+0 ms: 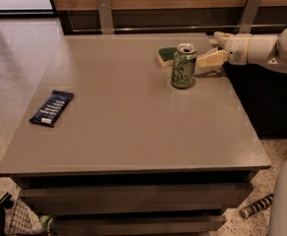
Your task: Move sponge near rxbar blueberry
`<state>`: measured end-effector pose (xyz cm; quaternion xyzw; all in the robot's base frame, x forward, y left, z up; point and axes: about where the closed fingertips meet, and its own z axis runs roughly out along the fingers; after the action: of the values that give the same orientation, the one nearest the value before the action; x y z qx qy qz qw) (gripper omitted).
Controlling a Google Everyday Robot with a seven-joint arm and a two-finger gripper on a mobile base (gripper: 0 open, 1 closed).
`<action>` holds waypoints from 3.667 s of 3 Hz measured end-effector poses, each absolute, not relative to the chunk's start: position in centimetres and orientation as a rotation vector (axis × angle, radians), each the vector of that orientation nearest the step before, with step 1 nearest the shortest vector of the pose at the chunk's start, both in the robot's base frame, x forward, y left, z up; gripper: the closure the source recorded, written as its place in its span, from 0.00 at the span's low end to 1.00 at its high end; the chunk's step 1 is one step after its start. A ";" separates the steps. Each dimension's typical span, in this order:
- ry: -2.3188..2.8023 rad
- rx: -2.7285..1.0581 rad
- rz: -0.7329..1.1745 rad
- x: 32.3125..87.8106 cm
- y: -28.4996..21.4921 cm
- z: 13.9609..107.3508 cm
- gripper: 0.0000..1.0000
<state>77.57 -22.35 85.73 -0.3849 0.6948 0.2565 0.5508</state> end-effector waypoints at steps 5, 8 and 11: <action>1.586 -0.962 0.799 79.9 -15.6 82.7 0.00; 1.584 -0.974 0.814 80.1 -14.4 82.4 0.73; 1.614 -0.979 0.750 79.5 -15.4 85.5 1.00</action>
Offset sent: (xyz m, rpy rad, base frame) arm 0.0222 0.0415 -0.0033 0.0667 -0.0175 0.1126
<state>79.46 -15.36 85.50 -0.4095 0.6753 0.3138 0.5271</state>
